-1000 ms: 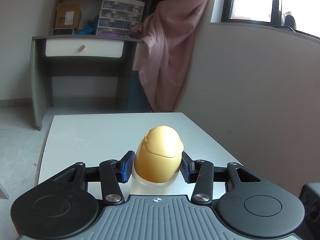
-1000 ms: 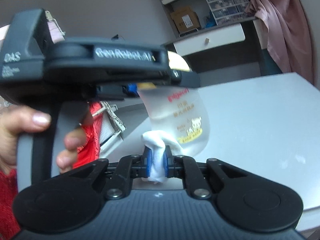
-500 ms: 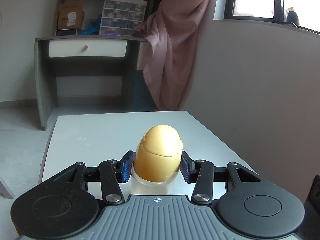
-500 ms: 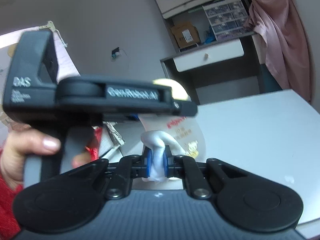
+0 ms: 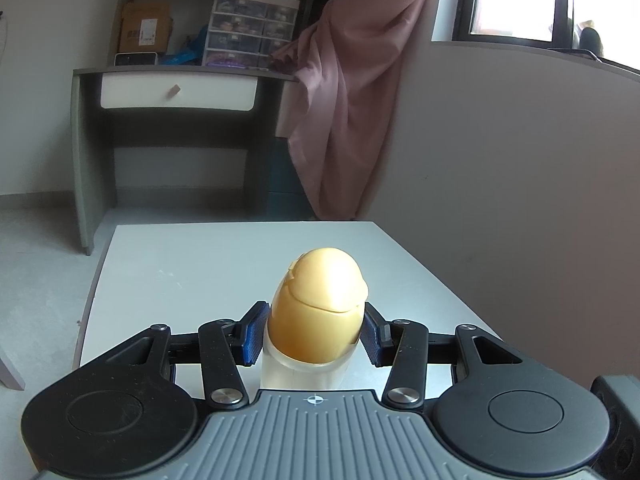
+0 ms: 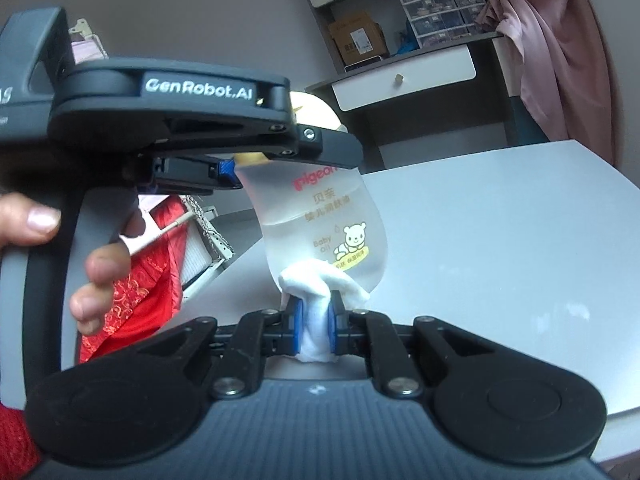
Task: Clean container
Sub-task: 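Wipe the bottle's other side with the cloth while the left gripper turns it, then rub the white cloth up and down the bottle body with the right gripper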
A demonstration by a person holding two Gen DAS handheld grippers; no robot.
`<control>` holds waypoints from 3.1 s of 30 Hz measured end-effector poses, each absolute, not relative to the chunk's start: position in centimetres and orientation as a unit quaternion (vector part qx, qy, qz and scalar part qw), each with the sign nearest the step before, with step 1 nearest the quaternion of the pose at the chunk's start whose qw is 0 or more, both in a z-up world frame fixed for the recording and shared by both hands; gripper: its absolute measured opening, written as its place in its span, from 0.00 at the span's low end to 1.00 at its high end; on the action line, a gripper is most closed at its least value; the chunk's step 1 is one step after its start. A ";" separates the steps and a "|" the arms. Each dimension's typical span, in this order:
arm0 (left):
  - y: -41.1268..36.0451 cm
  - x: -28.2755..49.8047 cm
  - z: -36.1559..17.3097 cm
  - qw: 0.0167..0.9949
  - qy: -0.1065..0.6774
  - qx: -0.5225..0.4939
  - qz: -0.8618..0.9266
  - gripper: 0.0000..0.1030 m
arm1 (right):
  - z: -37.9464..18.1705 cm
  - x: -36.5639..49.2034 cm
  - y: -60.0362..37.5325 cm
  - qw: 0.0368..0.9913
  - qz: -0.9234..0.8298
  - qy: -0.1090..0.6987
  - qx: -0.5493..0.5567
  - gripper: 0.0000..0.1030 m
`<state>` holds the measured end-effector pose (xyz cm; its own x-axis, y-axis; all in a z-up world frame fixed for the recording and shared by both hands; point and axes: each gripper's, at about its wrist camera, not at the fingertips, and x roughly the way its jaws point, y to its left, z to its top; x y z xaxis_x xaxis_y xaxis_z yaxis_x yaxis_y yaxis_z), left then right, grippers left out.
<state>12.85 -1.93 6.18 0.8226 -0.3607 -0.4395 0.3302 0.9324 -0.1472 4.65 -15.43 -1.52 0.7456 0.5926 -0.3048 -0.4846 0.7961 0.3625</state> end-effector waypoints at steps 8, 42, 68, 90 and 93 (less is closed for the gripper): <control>-1.8 13.0 5.9 0.953 0.237 -0.034 -0.183 0.47 | 1.4 3.8 -16.9 0.932 0.297 0.140 0.156 0.12; -1.9 13.1 6.2 0.953 0.239 -0.030 -0.183 0.47 | 1.2 4.1 -17.1 0.933 0.295 0.131 0.157 0.12; -1.5 13.0 6.0 0.953 0.239 -0.027 -0.184 0.48 | -1.6 5.6 -16.7 0.927 0.278 0.205 0.145 0.12; -1.6 13.0 6.1 0.953 0.240 -0.026 -0.184 0.47 | 1.0 4.9 -17.5 0.938 0.280 0.139 0.149 0.12; -1.9 13.3 6.5 0.953 0.240 -0.025 -0.183 0.47 | 0.5 5.0 -17.5 0.937 0.279 0.150 0.149 0.12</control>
